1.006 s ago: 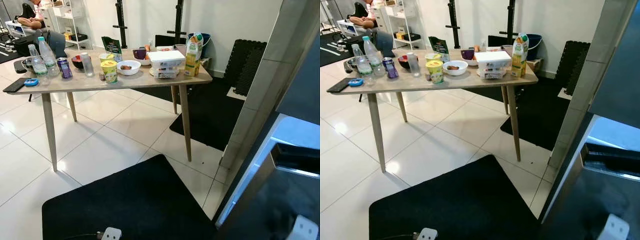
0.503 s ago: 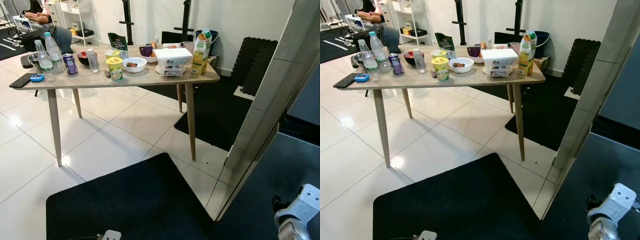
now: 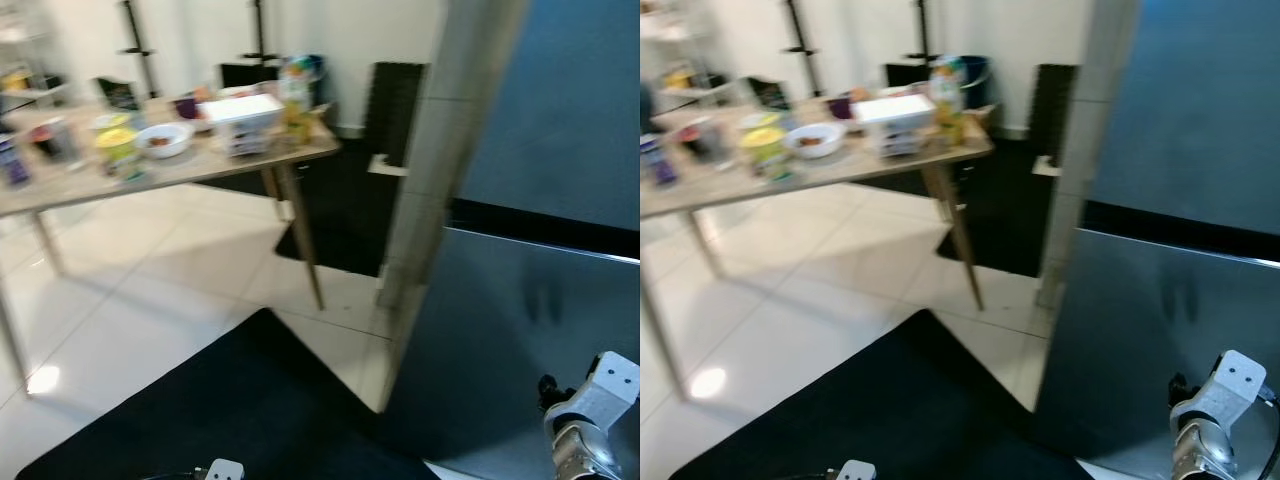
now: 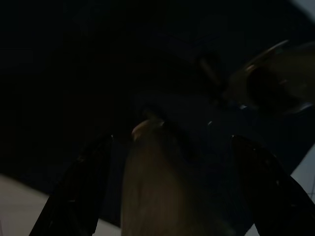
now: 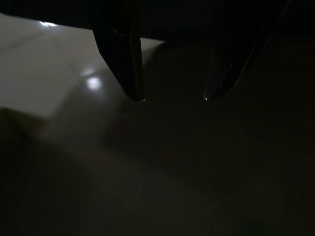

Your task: Restocking fridge

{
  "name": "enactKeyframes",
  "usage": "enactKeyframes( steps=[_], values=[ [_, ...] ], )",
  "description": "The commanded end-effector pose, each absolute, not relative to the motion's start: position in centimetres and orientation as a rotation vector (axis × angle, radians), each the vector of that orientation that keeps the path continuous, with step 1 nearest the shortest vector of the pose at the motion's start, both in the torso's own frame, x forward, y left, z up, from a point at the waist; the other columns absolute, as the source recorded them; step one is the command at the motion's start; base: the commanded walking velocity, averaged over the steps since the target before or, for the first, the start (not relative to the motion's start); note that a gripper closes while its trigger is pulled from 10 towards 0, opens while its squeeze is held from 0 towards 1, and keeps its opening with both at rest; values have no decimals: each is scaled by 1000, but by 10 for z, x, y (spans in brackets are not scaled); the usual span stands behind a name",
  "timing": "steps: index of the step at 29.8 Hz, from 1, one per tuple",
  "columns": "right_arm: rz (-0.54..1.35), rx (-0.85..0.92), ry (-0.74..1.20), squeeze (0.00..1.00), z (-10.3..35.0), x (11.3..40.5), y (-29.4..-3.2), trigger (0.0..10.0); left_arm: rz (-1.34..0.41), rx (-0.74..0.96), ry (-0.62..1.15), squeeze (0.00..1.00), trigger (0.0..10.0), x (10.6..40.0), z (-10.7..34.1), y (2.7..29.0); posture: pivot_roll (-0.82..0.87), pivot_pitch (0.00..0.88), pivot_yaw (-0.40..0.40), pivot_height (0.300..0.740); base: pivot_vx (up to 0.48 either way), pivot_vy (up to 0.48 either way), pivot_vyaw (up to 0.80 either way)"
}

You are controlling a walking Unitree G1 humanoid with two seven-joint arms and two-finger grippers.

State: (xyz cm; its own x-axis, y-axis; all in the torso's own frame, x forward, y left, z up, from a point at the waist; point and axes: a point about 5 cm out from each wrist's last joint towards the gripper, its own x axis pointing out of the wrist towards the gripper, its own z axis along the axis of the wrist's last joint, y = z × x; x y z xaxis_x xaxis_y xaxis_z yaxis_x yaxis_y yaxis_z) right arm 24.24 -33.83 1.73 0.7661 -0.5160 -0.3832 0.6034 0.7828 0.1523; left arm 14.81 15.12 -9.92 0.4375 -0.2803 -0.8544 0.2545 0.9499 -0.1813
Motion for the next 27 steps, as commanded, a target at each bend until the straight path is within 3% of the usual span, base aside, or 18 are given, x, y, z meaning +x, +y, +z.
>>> enactKeyframes(
  steps=[1, 8, 16, 27],
  values=[
    [-577, 251, 358, 0, 15, 248, -330, 10000, -326, -24, 1102, 0, 10000, 139, -103, 155, -84, 41, 13, 740, 0, 0, 0],
    [-485, 219, 435, 0, 0, 244, -312, 10000, -323, -26, 1107, 0, 10000, 137, -103, 154, -85, 43, 12, 740, 0, 0, 0],
    [-322, 345, 274, 0, 18, 267, -296, 10000, -333, -20, 1107, 0, 10000, 137, -103, 154, -91, 48, 18, 740, 0, 0, 0],
    [-189, 287, 139, 0, 54, 302, -285, 10000, -337, -22, 1110, 0, 10000, 136, -104, 152, -96, 53, 14, 740, 0, 0, 0]
  ],
)
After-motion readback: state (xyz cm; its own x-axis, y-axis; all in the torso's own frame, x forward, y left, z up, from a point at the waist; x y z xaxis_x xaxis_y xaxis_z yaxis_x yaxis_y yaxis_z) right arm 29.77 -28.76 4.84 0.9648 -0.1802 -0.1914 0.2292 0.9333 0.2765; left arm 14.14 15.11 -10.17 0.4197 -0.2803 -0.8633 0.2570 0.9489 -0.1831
